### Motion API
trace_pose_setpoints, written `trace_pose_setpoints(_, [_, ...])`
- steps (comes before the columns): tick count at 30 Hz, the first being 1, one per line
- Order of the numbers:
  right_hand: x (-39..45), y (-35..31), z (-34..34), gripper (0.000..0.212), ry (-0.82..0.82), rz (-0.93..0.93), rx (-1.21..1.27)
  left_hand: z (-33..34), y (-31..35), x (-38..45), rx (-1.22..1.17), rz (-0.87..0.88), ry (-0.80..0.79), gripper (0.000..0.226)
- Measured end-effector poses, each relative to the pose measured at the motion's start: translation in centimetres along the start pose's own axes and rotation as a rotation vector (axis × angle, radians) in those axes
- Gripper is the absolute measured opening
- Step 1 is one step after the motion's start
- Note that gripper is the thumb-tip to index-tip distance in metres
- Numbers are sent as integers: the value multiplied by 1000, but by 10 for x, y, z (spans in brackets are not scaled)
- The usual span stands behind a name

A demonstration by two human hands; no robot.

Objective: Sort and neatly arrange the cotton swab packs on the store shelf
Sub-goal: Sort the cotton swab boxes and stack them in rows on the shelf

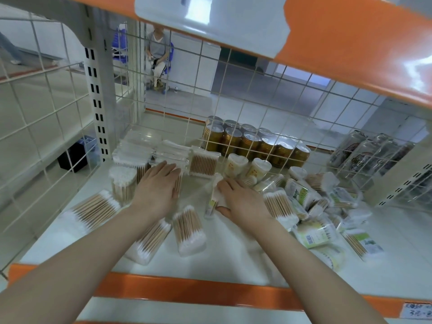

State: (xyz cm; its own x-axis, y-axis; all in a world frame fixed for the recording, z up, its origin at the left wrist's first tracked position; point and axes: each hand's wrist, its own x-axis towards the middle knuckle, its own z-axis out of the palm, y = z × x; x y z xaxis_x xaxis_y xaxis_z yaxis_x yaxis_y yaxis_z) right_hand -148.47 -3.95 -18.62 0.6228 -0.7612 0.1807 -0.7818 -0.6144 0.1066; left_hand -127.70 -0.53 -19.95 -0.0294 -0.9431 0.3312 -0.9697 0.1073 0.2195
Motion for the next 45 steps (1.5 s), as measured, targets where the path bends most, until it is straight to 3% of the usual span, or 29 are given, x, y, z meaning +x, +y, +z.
trace_pose_setpoints(4, [15,0,0,45,-14,16,15,1,-4,3,34,-31,-89,58])
trace_pose_setpoints(24, [71,8,18,29,43,103,80,6,-8,12,-71,-40,-52,55])
trace_pose_setpoints(36, [95,18,27,31,77,159,106,18,-9,13,-118,-18,17,57])
trace_pose_setpoints(45, [107,20,33,27,95,198,116,23,-14,19,-30,10,55,41])
